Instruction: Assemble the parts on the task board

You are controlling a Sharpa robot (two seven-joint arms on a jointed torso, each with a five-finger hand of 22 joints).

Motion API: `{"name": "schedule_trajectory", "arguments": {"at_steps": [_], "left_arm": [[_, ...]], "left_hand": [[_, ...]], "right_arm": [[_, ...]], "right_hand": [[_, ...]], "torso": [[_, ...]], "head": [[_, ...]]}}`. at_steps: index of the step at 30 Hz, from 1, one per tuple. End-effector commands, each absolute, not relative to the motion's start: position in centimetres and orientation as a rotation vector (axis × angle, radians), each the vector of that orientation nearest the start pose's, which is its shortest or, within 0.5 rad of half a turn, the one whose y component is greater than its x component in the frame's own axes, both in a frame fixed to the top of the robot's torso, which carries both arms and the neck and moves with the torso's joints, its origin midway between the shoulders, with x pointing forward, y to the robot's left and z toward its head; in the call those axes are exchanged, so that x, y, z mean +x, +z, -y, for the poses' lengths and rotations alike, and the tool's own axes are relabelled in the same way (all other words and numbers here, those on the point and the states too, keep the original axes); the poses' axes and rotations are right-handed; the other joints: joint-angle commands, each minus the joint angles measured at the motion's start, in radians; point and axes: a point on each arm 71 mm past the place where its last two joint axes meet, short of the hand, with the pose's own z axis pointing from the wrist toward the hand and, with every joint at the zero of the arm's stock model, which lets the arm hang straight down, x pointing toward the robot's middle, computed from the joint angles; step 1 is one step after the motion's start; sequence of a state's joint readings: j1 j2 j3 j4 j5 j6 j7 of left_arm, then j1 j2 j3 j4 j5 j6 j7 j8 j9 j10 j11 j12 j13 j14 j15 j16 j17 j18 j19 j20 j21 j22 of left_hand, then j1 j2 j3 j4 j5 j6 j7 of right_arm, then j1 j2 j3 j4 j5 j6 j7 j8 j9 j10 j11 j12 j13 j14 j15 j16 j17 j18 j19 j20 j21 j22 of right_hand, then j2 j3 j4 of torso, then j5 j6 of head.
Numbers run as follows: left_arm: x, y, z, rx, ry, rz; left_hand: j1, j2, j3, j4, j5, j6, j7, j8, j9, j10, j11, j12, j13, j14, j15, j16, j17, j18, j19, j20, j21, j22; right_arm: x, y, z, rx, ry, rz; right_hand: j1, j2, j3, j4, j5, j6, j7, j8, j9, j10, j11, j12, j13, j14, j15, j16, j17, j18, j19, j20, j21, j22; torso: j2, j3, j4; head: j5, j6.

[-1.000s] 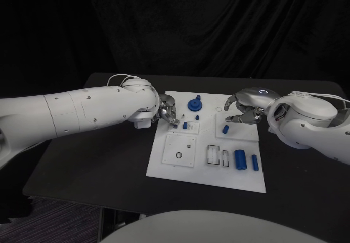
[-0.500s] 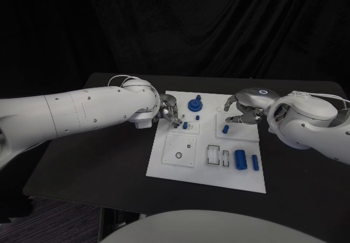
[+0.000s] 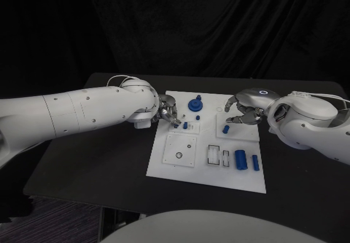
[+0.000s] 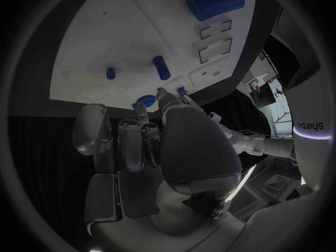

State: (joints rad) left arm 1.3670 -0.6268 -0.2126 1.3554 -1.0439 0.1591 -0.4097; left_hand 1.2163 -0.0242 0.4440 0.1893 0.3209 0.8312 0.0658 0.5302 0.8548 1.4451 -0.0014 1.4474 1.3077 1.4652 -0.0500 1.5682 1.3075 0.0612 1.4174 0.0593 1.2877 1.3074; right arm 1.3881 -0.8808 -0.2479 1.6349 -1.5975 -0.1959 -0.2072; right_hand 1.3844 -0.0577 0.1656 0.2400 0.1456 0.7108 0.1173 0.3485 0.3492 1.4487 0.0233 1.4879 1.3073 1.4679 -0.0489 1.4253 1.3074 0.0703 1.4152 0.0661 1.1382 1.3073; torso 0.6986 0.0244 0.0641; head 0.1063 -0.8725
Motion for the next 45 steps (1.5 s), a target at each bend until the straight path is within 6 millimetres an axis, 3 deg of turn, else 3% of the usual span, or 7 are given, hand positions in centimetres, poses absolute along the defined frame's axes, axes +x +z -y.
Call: {"name": "schedule_trajectory", "arguments": {"at_steps": [1,4,7,19,35,42,45], "left_arm": [[50.87,-21.12,-15.49,0.028,-0.457,-2.326],[50.88,-21.13,-15.60,0.024,-0.454,-2.326],[50.89,-21.13,-15.72,0.022,-0.451,-2.326],[50.90,-21.25,-15.62,0.022,-0.460,-2.323],[50.84,-21.70,-15.98,0.009,-0.461,-2.324],[50.84,-21.78,-16.28,0.002,-0.461,-2.322],[50.85,-21.79,-16.33,0.001,-0.464,-2.320]], "left_hand": [[-0.013,0.004,-0.009,0.006,0.001,0.018,-0.006,0.000,0.003,-0.002,-0.004,-0.002,0.158,0.106,-0.005,0.003,0.263,0.006,0.002,-0.002,-0.001,0.174],[-0.027,0.007,-0.024,0.017,-0.019,0.025,-0.007,-0.003,0.006,-0.001,-0.005,0.000,0.160,0.106,-0.006,0.003,0.263,0.006,0.002,-0.002,-0.001,0.174],[-0.065,0.009,-0.062,0.052,-0.079,0.032,-0.007,-0.009,0.008,-0.002,-0.004,0.000,0.159,0.106,-0.005,0.003,0.263,0.006,0.002,-0.002,-0.004,0.173],[-0.094,0.019,-0.118,0.085,-0.125,0.037,-0.004,-0.026,0.010,-0.005,-0.002,-0.001,0.158,0.106,-0.004,0.003,0.263,0.007,0.002,-0.001,-0.006,0.173],[-0.097,0.024,-0.124,0.089,-0.128,0.037,-0.004,-0.029,0.011,-0.007,-0.002,-0.003,0.156,0.106,-0.003,0.003,0.263,0.007,0.001,-0.001,-0.007,0.173],[-0.098,0.037,-0.135,0.093,-0.104,0.043,-0.005,-0.027,0.018,-0.008,-0.003,-0.003,0.156,0.106,-0.003,0.003,0.263,0.007,0.000,-0.001,-0.009,0.173],[-0.094,0.047,-0.139,0.093,-0.058,0.045,-0.009,-0.016,0.037,-0.009,-0.005,-0.004,0.156,0.106,-0.004,0.003,0.263,0.007,0.000,-0.002,-0.010,0.173]], "right_arm": [[46.68,-17.48,19.34,-0.427,0.440,-1.760],[46.67,-17.50,19.35,-0.428,0.439,-1.761],[46.67,-17.50,19.35,-0.428,0.439,-1.762],[46.67,-17.52,19.31,-0.430,0.439,-1.764],[46.69,-17.66,19.40,-0.432,0.431,-1.775],[46.69,-17.70,19.48,-0.430,0.428,-1.778],[46.70,-17.72,19.49,-0.431,0.427,-1.779]], "right_hand": [[0.012,0.001,0.001,0.006,0.004,0.007,0.000,0.005,-0.003,-0.008,-0.001,-0.007,0.127,0.054,0.007,-0.007,0.159,0.019,-0.005,0.001,-0.004,0.140],[0.012,0.001,0.001,0.006,0.004,0.007,0.000,0.005,-0.003,-0.008,-0.001,-0.007,0.127,0.054,0.007,-0.007,0.159,0.019,-0.005,0.001,-0.004,0.140],[0.012,0.001,0.001,0.006,0.004,0.007,0.000,0.005,-0.003,-0.008,-0.001,-0.007,0.127,0.054,0.007,-0.007,0.159,0.019,-0.005,0.001,-0.004,0.140],[0.013,0.001,0.001,0.006,0.007,0.008,0.000,0.005,-0.004,-0.009,-0.002,-0.008,0.125,0.053,0.007,-0.008,0.158,0.019,-0.006,0.001,-0.006,0.139],[0.013,0.002,0.001,0.006,0.009,0.010,0.000,0.005,-0.005,-0.010,-0.002,-0.009,0.124,0.053,0.007,-0.009,0.157,0.020,-0.007,0.001,-0.010,0.138],[0.013,0.002,0.001,0.006,0.009,0.010,0.000,0.005,-0.005,-0.011,-0.002,-0.009,0.124,0.052,0.007,-0.011,0.156,0.020,-0.008,0.001,-0.012,0.137],[0.013,0.002,0.001,0.006,0.009,0.010,0.000,0.005,-0.005,-0.013,-0.002,-0.010,0.121,0.052,0.007,-0.012,0.155,0.021,-0.008,0.001,-0.014,0.137]], "torso": [[0.000,0.0002,0.0001],[0.000,0.0000,0.0004],[0.000,0.0001,-0.0001],[0.000,0.0005,0.0004],[0.000,0.0000,-0.0016],[0.000,0.0000,0.0007],[0.000,0.0000,0.0005]], "head": [[0.001,0.000],[0.001,0.000],[0.002,0.000],[0.001,0.000],[0.003,0.000],[0.001,0.000],[0.001,0.000]]}}
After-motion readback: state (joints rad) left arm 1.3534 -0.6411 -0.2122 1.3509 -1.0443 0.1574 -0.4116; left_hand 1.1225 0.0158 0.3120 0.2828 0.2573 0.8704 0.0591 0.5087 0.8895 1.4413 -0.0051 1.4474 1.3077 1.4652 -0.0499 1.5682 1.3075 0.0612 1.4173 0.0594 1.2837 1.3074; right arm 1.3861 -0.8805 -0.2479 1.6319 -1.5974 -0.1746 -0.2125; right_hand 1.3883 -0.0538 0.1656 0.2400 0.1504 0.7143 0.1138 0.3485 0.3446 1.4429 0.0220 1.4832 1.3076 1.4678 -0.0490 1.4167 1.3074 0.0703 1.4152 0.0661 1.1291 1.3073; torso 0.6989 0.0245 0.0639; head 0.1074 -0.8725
